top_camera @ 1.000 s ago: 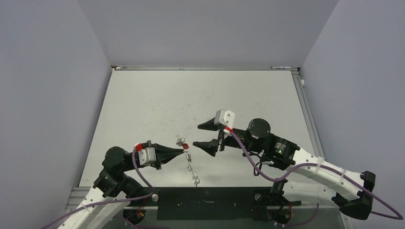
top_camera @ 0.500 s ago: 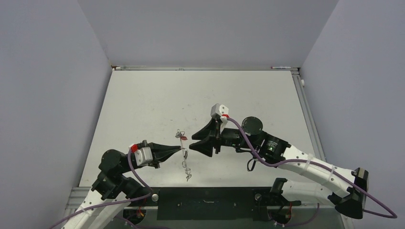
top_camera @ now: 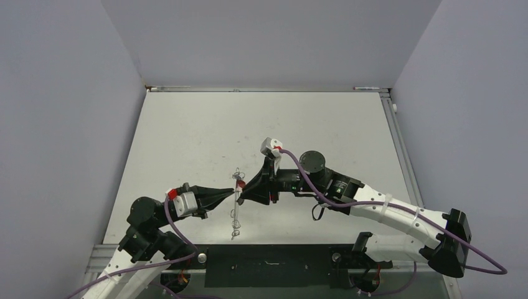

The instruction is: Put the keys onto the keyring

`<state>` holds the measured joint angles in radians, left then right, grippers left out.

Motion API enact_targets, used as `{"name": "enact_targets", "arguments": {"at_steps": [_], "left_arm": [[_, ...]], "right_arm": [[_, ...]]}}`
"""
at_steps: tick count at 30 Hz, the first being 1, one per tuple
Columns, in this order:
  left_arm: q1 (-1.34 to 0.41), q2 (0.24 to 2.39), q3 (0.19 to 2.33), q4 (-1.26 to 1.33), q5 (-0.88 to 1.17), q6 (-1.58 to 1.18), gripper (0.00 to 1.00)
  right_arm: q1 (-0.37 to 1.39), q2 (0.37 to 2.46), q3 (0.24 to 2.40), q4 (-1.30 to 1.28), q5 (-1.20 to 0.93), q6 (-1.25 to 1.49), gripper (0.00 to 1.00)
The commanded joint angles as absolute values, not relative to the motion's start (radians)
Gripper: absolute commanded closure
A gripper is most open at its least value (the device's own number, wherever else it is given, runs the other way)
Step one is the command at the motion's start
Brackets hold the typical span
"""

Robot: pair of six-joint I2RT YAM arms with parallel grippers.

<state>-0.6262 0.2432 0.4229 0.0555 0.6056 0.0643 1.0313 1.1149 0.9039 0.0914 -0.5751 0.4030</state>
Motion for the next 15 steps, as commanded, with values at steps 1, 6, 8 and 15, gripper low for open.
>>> {"name": "enact_targets", "arguments": {"at_steps": [1, 6, 8, 15], "left_arm": [[-0.62, 0.229, 0.439, 0.108, 0.581, 0.071, 1.0], [-0.62, 0.225, 0.437, 0.109, 0.581, 0.071, 1.0], [-0.62, 0.224, 0.437, 0.11, 0.58, 0.07, 1.0], [-0.62, 0.219, 0.436, 0.116, 0.584, 0.068, 1.0]], "right_arm": [[1.045, 1.133, 0.953, 0.101, -0.58, 0.407, 0.8], [1.047, 1.139, 0.953, 0.104, -0.573, 0.403, 0.89], [1.047, 1.138, 0.951, 0.107, -0.57, 0.401, 0.93], [1.047, 1.133, 0.944, 0.13, -0.572, 0.404, 0.95]]}}
